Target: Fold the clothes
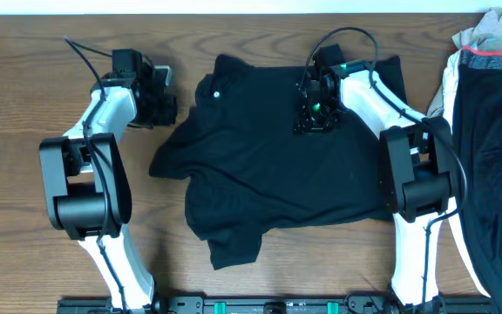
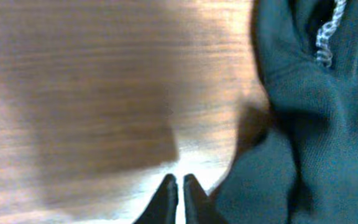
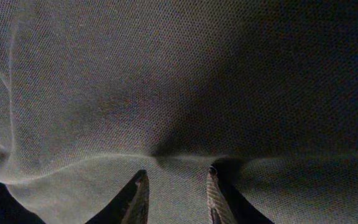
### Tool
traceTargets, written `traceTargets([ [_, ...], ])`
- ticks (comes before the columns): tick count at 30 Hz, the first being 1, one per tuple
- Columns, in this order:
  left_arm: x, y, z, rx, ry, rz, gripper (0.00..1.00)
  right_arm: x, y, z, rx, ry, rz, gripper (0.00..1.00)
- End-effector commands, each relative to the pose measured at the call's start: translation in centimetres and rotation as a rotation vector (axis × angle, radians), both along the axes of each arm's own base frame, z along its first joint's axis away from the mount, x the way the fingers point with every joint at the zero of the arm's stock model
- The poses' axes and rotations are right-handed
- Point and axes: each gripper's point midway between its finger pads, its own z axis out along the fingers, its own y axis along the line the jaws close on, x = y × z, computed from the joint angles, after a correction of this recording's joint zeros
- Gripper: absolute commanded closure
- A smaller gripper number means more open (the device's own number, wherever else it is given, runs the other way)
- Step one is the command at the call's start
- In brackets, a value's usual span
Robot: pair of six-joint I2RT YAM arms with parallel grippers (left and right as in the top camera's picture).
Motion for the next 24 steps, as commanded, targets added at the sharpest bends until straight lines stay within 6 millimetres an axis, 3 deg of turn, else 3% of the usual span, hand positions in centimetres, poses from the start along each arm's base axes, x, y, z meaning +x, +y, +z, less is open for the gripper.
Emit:
traceTargets([
  [1,-0.9,-1.8,1.2,-0.081,0.028,-0.025,0.87,-0.9,-0.9,-1.2,-0.062,0.030,-0.013,0.69],
  [5,-2.4,-3.6,1.6,-0.183,0.085,-0.050,0.87,-0.9,-0.9,-1.2,-0.062,0.030,-0.013,0.69],
  [12,-3.0,-3.9,1.5,-0.194,0.108,-0.055,0.92,-0.9,-0.9,-1.2,-0.062,0.031,-0.013,0.67],
  [19,-4.6,-5.6,-0.6,-0.168,0.156,-0.125,0.93,-0.7,-0.9,-1.2,-0.060,0.024,-0.014,0.67],
  [21,-4.8,-4.8,-1.8,-0.094,0.175,-0.119,0.93,-0.7,-0.9,-1.2,-0.060,0.024,-0.013,0.67],
  [24,-4.2,-2.1,-3.5,0.070,0.183,-0.031,0.94,-0.7,-0.9,-1.2,-0.060,0.024,-0.013,0.67],
])
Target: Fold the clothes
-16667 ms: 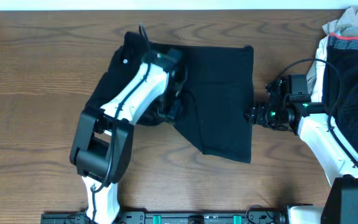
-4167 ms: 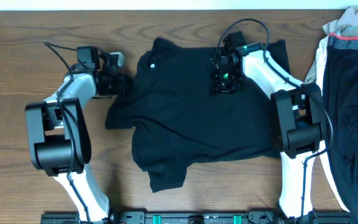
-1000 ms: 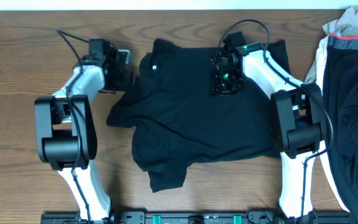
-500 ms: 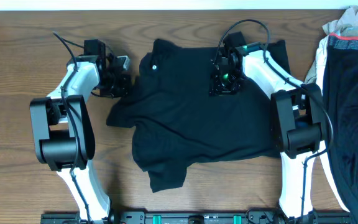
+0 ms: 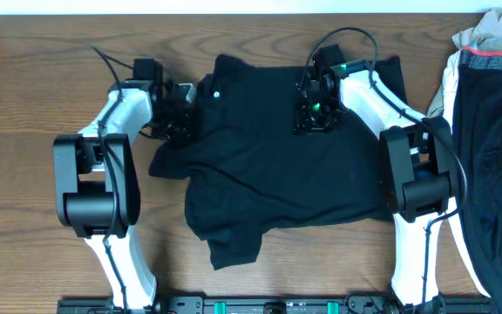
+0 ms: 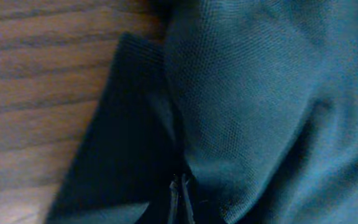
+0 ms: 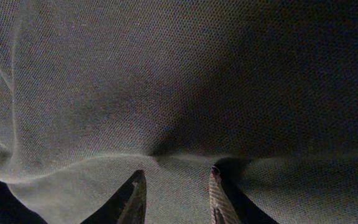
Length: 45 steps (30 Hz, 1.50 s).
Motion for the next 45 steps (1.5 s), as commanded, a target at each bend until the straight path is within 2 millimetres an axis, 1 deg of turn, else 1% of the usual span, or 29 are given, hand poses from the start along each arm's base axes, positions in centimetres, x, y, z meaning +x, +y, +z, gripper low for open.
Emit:
traceTargets([
  [1,0.3,4.0,-2.7,0.216,0.025,0.091,0.94,-0.7,-1.0,-1.3,-0.063,0.023,-0.013,0.67],
  [4,1.9,6.5,-2.8,0.301,-0.031,0.169,0.94,-0.7,-1.0,-1.3,-0.063,0.023,-0.013,0.67],
  [7,3.5,8.0,-2.3,0.307,-0.086,0.230,0.94,-0.7,-1.0,-1.3,-0.063,0.024,-0.013,0.67],
  [10,4.4,9.2,-1.9,0.302,-0.116,0.276,0.94,-0.7,-1.0,-1.3,-0.063,0.024,-0.013,0.67],
  [13,4.8,10.2,-1.5,0.301,-0.126,0.304,0.94,-0.7,-1.0,-1.3,-0.064,0.025,-0.013,0.67],
  [18,4.8,11.5,-1.5,0.303,-0.122,0.332,0.94,-0.9,-1.0,-1.3,-0.065,0.029,-0.012,0.67],
  [20,4.6,11.8,-1.4,0.303,-0.115,0.340,0.94,-0.9,-1.0,-1.3,-0.066,0.032,-0.012,0.67],
  [22,4.6,11.6,-0.9,0.286,-0.110,0.336,0.94,-0.9,-1.0,-1.3,-0.066,0.033,-0.012,0.67],
  [24,4.7,11.6,0.6,0.285,-0.115,0.337,0.94,-1.0,-1.0,-1.3,-0.067,0.037,-0.012,0.67],
  [25,4.8,11.6,1.5,0.284,-0.122,0.339,0.93,-1.1,-1.1,-1.3,-0.068,0.039,-0.012,0.65],
  [26,4.8,11.6,2.6,0.282,-0.127,0.345,0.91,-1.2,-1.1,-1.3,-0.068,0.042,-0.012,0.61],
  [27,4.8,11.5,3.9,0.277,-0.130,0.353,0.86,-1.3,-1.1,-1.3,-0.070,0.046,-0.012,0.58],
  [28,4.6,11.2,5.0,0.262,-0.131,0.348,0.83,-1.3,-1.2,-1.3,-0.071,0.049,-0.012,0.57],
  [29,4.2,10.7,6.2,0.235,-0.129,0.341,0.83,-1.4,-1.2,-1.3,-0.072,0.054,-0.012,0.55],
  [30,3.6,10.1,7.2,0.207,-0.120,0.333,0.77,-1.5,-1.2,-1.3,-0.073,0.056,-0.012,0.53],
  [32,2.1,9.1,8.3,0.170,-0.083,0.319,0.76,-1.5,-1.2,-1.3,-0.073,0.057,-0.012,0.51],
  [33,1.0,8.5,8.6,0.148,-0.043,0.316,0.76,-1.5,-1.2,-1.3,-0.073,0.056,-0.012,0.50],
  [35,-0.8,7.7,8.4,0.125,0.033,0.304,0.76,-1.5,-1.2,-1.3,-0.073,0.056,-0.012,0.49],
  [36,-1.5,7.5,7.9,0.127,0.064,0.299,0.77,-1.5,-1.2,-1.3,-0.073,0.057,-0.012,0.48],
  [37,-2.3,7.3,7.2,0.128,0.092,0.293,0.80,-1.5,-1.2,-1.3,-0.073,0.057,-0.012,0.48],
  [39,-3.5,6.9,5.5,0.129,0.137,0.284,0.81,-1.5,-1.2,-1.3,-0.073,0.059,-0.012,0.48],
  [40,-4.1,6.7,4.7,0.130,0.154,0.279,0.85,-1.6,-1.2,-1.3,-0.074,0.062,-0.012,0.48],
  [42,-4.8,6.3,2.9,0.128,0.164,0.270,0.85,-2.0,-1.3,-1.3,-0.075,0.081,-0.012,0.48],
  [43,-5.0,6.1,2.1,0.128,0.156,0.267,0.85,-2.2,-1.4,-1.2,-0.076,0.087,-0.010,0.47],
  [45,-4.8,6.2,1.2,0.128,0.129,0.268,0.84,-2.5,-1.7,-1.2,-0.077,0.095,0.007,0.46],
])
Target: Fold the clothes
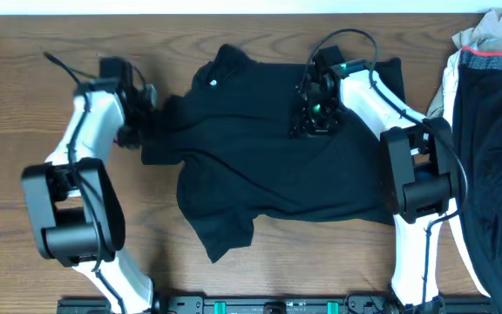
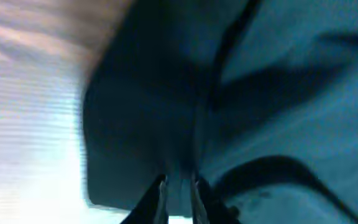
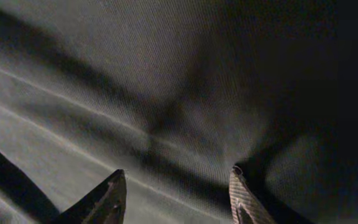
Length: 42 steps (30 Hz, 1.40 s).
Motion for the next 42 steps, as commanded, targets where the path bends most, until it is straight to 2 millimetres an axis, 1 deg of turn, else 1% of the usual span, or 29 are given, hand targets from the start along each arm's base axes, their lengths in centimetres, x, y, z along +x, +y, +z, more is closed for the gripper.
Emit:
traceTargets([
  [1,-0.7,-0.1,-2.3,0.001,0.008,-0.001,0.84,-1.2,-1.8,-1.5,-0.072,0.046,0.009,0.46],
  [3,-0.2,0.8,-2.9,0.047,-0.017,0.008,0.84,-1.4,-2.3,-1.5,-0.075,0.062,-0.003,0.46],
  [6,0.5,2.9,-3.1,0.155,-0.049,0.028,0.90,-1.7,-3.2,-1.4,-0.081,0.090,-0.021,0.46],
  [9,1.8,5.3,-2.8,0.280,-0.098,0.058,0.92,-1.9,-3.9,-1.4,-0.085,0.107,-0.036,0.45],
  [11,2.8,6.6,-2.4,0.333,-0.140,0.082,0.93,-1.8,-4.3,-1.3,-0.085,0.111,-0.045,0.45],
  [14,4.1,7.6,-1.7,0.343,-0.190,0.109,0.93,-1.6,-4.8,-0.7,-0.075,0.093,-0.037,0.45],
  [16,4.6,7.9,-1.0,0.341,-0.204,0.119,0.93,-1.2,-5.2,0.4,-0.063,0.066,-0.033,0.45],
  [17,4.7,8.0,-0.4,0.339,-0.208,0.123,0.92,-1.0,-5.3,1.3,-0.052,0.043,-0.028,0.45],
  [19,4.7,8.1,1.1,0.338,-0.214,0.132,0.83,-0.4,-5.6,3.3,-0.029,-0.011,-0.021,0.44],
  [21,4.6,8.0,3.2,0.334,-0.228,0.151,0.66,0.1,-6.0,5.6,-0.019,-0.073,-0.025,0.43],
  [22,4.3,7.8,4.4,0.326,-0.239,0.151,0.62,0.4,-6.2,6.8,-0.014,-0.105,-0.031,0.42],
  [23,3.9,7.5,6.1,0.310,-0.255,0.157,0.56,0.6,-6.5,8.2,-0.009,-0.141,-0.039,0.40],
  [25,3.2,6.6,8.7,0.265,-0.288,0.156,0.50,0.8,-7.0,9.9,-0.005,-0.180,-0.054,0.37],
  [26,2.6,5.6,10.1,0.216,-0.309,0.143,0.50,0.7,-7.4,10.7,-0.013,-0.191,-0.079,0.35],
  [29,0.5,2.4,13.9,0.059,-0.357,0.096,0.50,0.2,-9.2,11.8,-0.063,-0.175,-0.174,0.35],
  [31,-1.2,0.7,15.3,-0.010,-0.353,0.070,0.53,-0.4,-9.9,12.1,-0.071,-0.156,-0.190,0.37],
  [32,-2.0,0.0,15.7,-0.026,-0.345,0.057,0.55,-0.8,-10.2,12.0,-0.076,-0.138,-0.197,0.37],
  [33,-2.6,-0.5,15.7,-0.029,-0.333,0.045,0.56,-1.2,-10.6,12.0,-0.082,-0.116,-0.211,0.37],
  [35,-3.2,-1.9,15.1,-0.039,-0.311,0.001,0.63,-2.2,-11.9,11.6,-0.131,-0.061,-0.261,0.37],
  [36,-3.4,-3.0,14.6,-0.050,-0.305,-0.055,0.67,-2.7,-12.9,11.3,-0.179,-0.035,-0.291,0.37],
  [39,-3.2,-6.8,12.8,-0.075,-0.323,-0.272,0.67,-3.7,-16.0,10.8,-0.324,0.005,-0.369,0.40],
  [40,-2.8,-7.9,12.2,-0.068,-0.339,-0.342,0.67,-3.9,-16.5,10.7,-0.345,0.012,-0.385,0.45],
  [42,-1.6,-9.1,10.8,-0.030,-0.355,-0.407,0.66,-4.6,-16.8,10.1,-0.342,0.045,-0.408,0.64],
])
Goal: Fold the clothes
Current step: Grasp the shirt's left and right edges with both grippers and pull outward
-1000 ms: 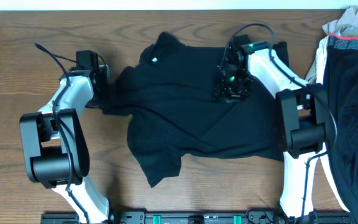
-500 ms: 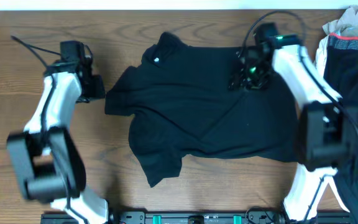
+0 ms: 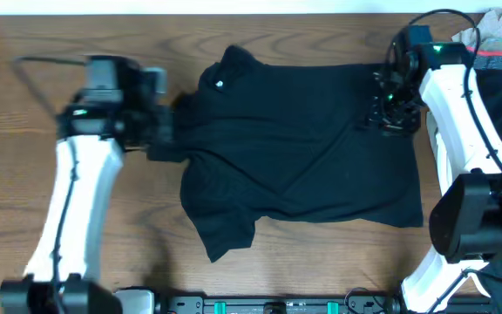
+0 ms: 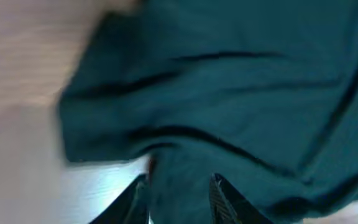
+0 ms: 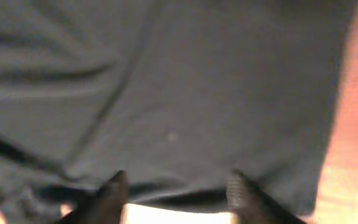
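A black shirt (image 3: 295, 148) lies spread on the wooden table (image 3: 24, 201), collar (image 3: 219, 85) at the top left, one sleeve (image 3: 225, 235) bunched at the lower left. My left gripper (image 3: 166, 133) is at the shirt's left sleeve. In the left wrist view the left gripper (image 4: 180, 196) is open, with dark cloth (image 4: 229, 93) lying between the fingers. My right gripper (image 3: 389, 112) is over the shirt's upper right edge. In the right wrist view it (image 5: 176, 190) stands wide open above the cloth's hem (image 5: 185, 124).
A pile of other clothes (image 3: 495, 52), dark with grey and red parts, lies along the table's right edge behind the right arm. Bare wood shows left of the shirt and along the front.
My left gripper held the left sleeve shut; now it is open over that sleeve. My right gripper has gone from the shirt's upper middle to its upper right edge. The shirt lies flatter.
First my left gripper was shut over bare wood left of the shirt, the right one resting on the shirt's upper middle. Then the left was shut at the left sleeve, and later held it farther left. Now both are open and the shirt is spread wider.
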### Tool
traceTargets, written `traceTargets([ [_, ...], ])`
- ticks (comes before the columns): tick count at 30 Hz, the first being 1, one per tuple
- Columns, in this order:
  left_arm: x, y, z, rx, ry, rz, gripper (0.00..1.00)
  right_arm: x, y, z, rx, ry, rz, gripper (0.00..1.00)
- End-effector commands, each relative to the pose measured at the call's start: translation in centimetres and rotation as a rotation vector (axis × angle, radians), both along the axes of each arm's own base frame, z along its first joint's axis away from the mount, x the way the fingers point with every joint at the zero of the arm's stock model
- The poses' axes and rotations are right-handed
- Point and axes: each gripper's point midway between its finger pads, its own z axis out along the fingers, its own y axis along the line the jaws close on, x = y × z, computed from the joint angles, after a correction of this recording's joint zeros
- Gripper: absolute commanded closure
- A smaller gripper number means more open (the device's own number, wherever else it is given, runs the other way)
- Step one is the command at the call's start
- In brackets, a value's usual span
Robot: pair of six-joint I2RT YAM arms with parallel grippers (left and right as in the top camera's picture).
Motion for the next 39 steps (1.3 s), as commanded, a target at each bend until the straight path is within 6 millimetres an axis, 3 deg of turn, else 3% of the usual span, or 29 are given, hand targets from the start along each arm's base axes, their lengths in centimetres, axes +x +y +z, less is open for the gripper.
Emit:
traceTargets([
  [1,1.0,-2.7,-3.2,0.053,-0.001,-0.163,0.66,-1.2,-1.8,-1.5,-0.062,0.063,-0.086,0.73],
  [3,2.5,-3.5,-5.1,0.060,-0.007,-0.178,0.66,-2.5,-1.5,-2.7,-0.044,0.113,-0.086,0.85],
  [7,4.7,-3.8,-9.2,0.062,0.015,-0.178,0.70,-5.4,-1.0,-5.8,-0.021,0.207,-0.086,0.97],
  [12,5.8,-3.3,-12.7,0.084,0.046,-0.163,0.72,-8.0,-0.9,-8.8,-0.015,0.273,-0.104,0.99],
  [18,6.0,0.6,-16.3,0.291,0.107,-0.085,0.73,-9.0,-1.3,-11.3,-0.027,0.272,-0.164,0.99],
  [22,5.9,3.9,-17.9,0.366,0.153,0.018,0.77,-9.9,-3.3,-11.9,-0.133,0.288,-0.222,0.99],
  [27,7.2,7.6,-17.3,0.333,0.141,0.156,0.77,-10.1,-4.2,-11.9,-0.161,0.293,-0.235,0.98],
  [32,8.9,7.4,-14.8,0.231,0.094,0.160,0.76,-9.2,-3.1,-12.1,-0.085,0.257,-0.172,0.98],
  [36,9.6,6.8,-10.9,0.216,0.039,0.155,0.59,-7.3,-0.1,-11.2,0.108,0.178,-0.019,0.97],
  [39,8.9,6.8,-6.9,0.213,0.009,0.160,0.49,-6.3,1.3,-9.8,0.197,0.118,0.048,0.96],
])
